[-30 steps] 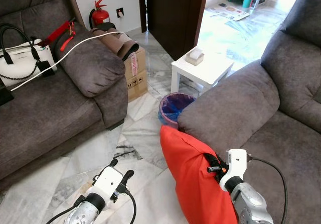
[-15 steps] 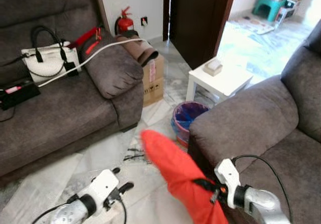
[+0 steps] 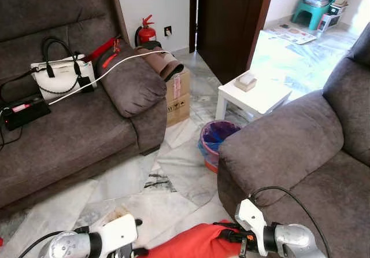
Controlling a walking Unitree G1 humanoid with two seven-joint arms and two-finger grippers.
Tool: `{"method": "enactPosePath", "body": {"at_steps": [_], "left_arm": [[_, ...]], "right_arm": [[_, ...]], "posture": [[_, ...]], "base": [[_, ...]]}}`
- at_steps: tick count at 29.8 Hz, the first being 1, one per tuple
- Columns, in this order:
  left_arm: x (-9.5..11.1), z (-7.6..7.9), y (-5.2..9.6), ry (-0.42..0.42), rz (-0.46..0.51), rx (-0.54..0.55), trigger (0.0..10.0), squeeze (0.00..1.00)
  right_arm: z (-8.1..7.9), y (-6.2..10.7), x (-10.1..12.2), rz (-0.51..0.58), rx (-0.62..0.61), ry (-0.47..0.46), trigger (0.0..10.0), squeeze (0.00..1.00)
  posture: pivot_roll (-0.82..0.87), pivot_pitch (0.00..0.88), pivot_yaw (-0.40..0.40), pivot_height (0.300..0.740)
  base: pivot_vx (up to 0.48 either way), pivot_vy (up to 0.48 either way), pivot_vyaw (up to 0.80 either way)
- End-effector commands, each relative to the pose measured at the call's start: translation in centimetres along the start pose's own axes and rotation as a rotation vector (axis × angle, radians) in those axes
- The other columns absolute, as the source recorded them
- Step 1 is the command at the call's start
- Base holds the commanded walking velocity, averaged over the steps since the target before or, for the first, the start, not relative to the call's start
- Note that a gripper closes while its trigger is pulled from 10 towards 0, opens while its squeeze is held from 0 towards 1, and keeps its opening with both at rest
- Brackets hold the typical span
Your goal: Move the pillow to the sofa from floor
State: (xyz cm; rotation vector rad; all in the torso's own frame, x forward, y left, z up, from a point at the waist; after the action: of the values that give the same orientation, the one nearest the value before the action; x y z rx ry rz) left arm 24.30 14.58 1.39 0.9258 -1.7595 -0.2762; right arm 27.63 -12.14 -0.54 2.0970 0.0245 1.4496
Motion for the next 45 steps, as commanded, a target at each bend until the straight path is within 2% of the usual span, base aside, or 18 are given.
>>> {"method": "enactPosePath", "body": {"at_steps": [1, 5, 13, 16, 23, 26, 31, 36, 40, 41, 42, 43, 45], "left_arm": [[0.1, 0.7, 0.0, -0.011, 0.007, -0.036, 10.0, 1.0], [-0.4, 1.3, 0.0, 0.012, -0.011, -0.065, 10.0, 1.0], [-0.9, 2.0, -0.1, -0.007, -0.023, -0.091, 10.0, 1.0], [-1.0, 1.7, 0.0, -0.024, -0.025, -0.082, 10.0, 1.0], [-0.9, 1.1, 0.1, -0.045, -0.021, -0.076, 10.0, 1.0], [-1.1, 1.1, 0.0, -0.062, -0.026, -0.094, 10.0, 1.0], [-0.4, 0.6, -0.2, -0.072, -0.006, -0.088, 10.0, 1.0], [-0.9, 0.8, -0.7, -0.072, -0.008, -0.077, 10.0, 1.0], [-1.1, 0.7, -1.2, -0.043, 0.005, -0.042, 10.0, 1.0], [-1.2, 0.8, -1.4, -0.035, 0.004, -0.045, 10.0, 0.85], [-1.3, 1.1, -1.5, -0.036, 0.001, -0.059, 10.0, 0.23], [-1.5, 1.5, -1.7, -0.028, 0.001, -0.074, 10.0, 0.0], [-1.7, 1.8, -2.0, -0.014, -0.002, -0.081, 10.0, 0.0]], "right_arm": [[-0.5, -0.3, 2.4, 0.065, 0.041, 0.073, 10.0, 0.0], [-0.5, -0.3, 2.7, 0.063, 0.036, 0.104, 10.0, 0.0], [-1.2, 0.1, 3.6, 0.083, 0.083, 0.112, 10.0, 0.0], [-1.8, 0.2, 4.1, 0.096, 0.114, 0.118, 10.0, 0.0], [-2.1, 0.3, 4.0, 0.079, 0.129, 0.12, 10.0, 0.0], [-2.7, 0.4, 3.9, 0.072, 0.166, 0.113, 10.0, 0.0], [-3.0, 0.4, 3.8, 0.063, 0.182, 0.113, 10.0, 0.0], [-4.2, 0.4, 5.5, 0.13, 0.246, 0.107, 10.0, 0.0], [-4.2, 0.7, 5.9, 0.136, 0.246, 0.119, 10.0, 0.0], [-4.3, 0.7, 5.9, 0.13, 0.25, 0.122, 10.0, 0.0], [-4.3, 0.8, 5.9, 0.131, 0.252, 0.123, 10.0, 0.0], [-4.4, 0.9, 6.1, 0.132, 0.26, 0.126, 10.0, 0.0], [-4.7, 1.0, 6.4, 0.136, 0.27, 0.127, 10.0, 0.0]], "posture": [[0.11, 0.08, 0.051, 0.74], [0.11, 0.081, 0.052, 0.74], [0.1, 0.07, 0.055, 0.74], [0.1, 0.063, 0.055, 0.74], [0.1, 0.055, 0.053, 0.74], [0.1, 0.051, 0.05, 0.74], [0.1, 0.045, 0.048, 0.74], [0.1, 0.055, 0.047, 0.74], [0.1, 0.059, 0.046, 0.74], [0.09, 0.06, 0.046, 0.74], [0.09, 0.061, 0.045, 0.74], [0.09, 0.062, 0.045, 0.74], [0.09, 0.064, 0.045, 0.74]], "base": [[0.0, 0.0, 0.0], [0.0, 0.0, 0.0], [0.0, 0.0, 0.0], [0.0, 0.0, 0.0], [0.0, 0.0, 0.0], [0.0, 0.0, 0.0], [0.0, 0.0, 0.0], [0.0, 0.0, 0.0], [0.0, 0.0, 0.0], [0.0, 0.0, 0.0], [0.0, 0.0, 0.0], [0.0, 0.0, 0.0], [0.0, 0.0, 0.0]]}}
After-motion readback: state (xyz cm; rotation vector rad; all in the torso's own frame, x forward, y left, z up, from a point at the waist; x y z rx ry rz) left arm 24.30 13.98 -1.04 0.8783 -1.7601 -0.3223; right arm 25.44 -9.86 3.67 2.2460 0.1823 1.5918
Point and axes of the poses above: a point about 5 cm out from each wrist's last joint towards the gripper, its own y axis pointing back from the gripper into the wrist, its own x axis along the axis of the wrist's last joint, z = x × y, the point moved 6 cm from there along -y, pointing out of the wrist towards the gripper, and after that the axes turned 7 degrees about -y, right-handed, at the moved point
